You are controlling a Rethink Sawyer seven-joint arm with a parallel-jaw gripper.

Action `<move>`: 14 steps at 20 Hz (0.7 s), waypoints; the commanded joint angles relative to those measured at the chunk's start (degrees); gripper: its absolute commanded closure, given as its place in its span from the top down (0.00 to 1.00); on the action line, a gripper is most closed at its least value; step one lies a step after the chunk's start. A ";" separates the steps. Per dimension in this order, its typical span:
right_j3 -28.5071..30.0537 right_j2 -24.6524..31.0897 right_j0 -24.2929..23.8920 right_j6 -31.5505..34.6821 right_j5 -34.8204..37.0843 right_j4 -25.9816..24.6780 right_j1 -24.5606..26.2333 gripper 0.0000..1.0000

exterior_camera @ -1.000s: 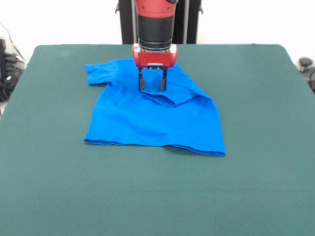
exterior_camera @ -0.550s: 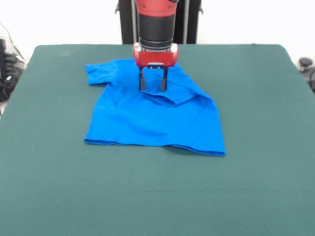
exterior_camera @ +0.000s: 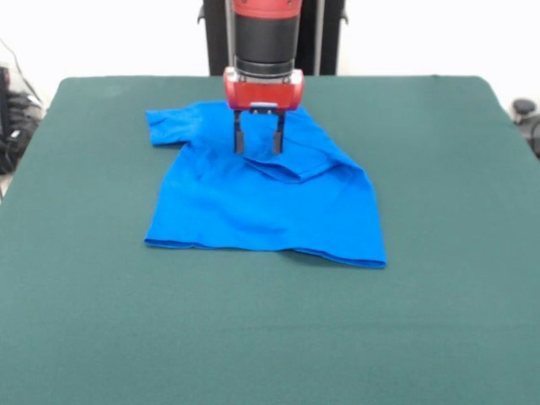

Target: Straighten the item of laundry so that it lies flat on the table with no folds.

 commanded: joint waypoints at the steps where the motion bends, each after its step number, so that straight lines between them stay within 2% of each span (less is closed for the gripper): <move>1: -2.77 4.04 2.30 6.76 0.95 0.79 1.79 1.00; 14: -4.73 3.10 3.18 7.08 -1.04 0.79 4.36 1.00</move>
